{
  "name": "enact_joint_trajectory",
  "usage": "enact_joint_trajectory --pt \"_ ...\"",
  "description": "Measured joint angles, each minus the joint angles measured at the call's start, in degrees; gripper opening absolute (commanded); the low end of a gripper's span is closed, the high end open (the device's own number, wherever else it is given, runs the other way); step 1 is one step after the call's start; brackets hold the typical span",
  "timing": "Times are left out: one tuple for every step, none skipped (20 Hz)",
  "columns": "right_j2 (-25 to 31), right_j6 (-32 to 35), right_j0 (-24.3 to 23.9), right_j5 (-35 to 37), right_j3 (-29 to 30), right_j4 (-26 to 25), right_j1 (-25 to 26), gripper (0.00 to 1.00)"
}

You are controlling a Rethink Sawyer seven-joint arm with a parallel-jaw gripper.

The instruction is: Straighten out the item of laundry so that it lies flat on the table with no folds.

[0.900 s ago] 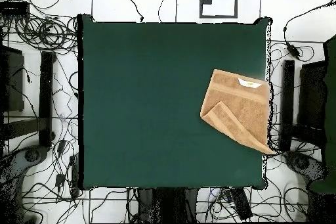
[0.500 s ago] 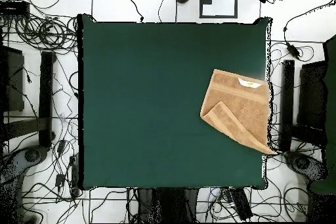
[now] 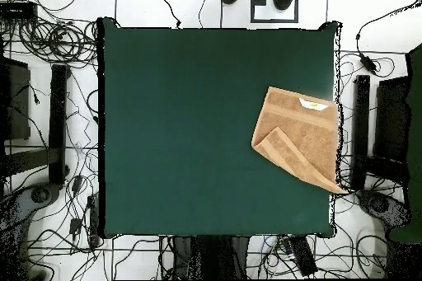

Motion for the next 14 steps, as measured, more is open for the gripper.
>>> enact_joint_trajectory --pt "-0.3 0.0 0.1 0.0 0.3 0.3 -0.5 1.00" --pt "-0.7 0.0 0.2 0.0 0.6 0.7 -1.0 1.00" --pt "-1.0 0.0 0.3 0.0 0.9 1.0 -1.4 1.00" --pt "-1.3 0.0 0.4 0.0 1.3 1.3 -1.9 1.00" --pt "-1.7 0.0 0.6 0.0 1.8 1.5 -2.5 1.00" --pt "-2.6 0.0 0.9 0.0 2.8 2.1 -3.8 1.00" --pt "-3.0 0.0 1.1 0.0 3.1 2.3 -4.3 1.00" --pt "-3.3 0.0 1.2 0.0 3.3 2.4 -4.7 1.00" --pt "-3.6 0.0 1.4 0.0 3.4 2.6 -5.5 1.00" --pt "-3.6 0.0 1.5 0.0 3.3 2.7 -5.8 1.00" --pt "-3.6 0.0 1.5 0.0 3.0 2.7 -5.9 1.00" --pt "-3.6 -0.1 1.6 0.0 2.7 2.7 -6.0 1.00" --pt "-2.5 -1.0 1.5 0.0 0.5 2.3 -5.4 1.00" --pt "-1.4 -1.9 1.3 0.0 -0.9 1.8 -5.0 1.00"
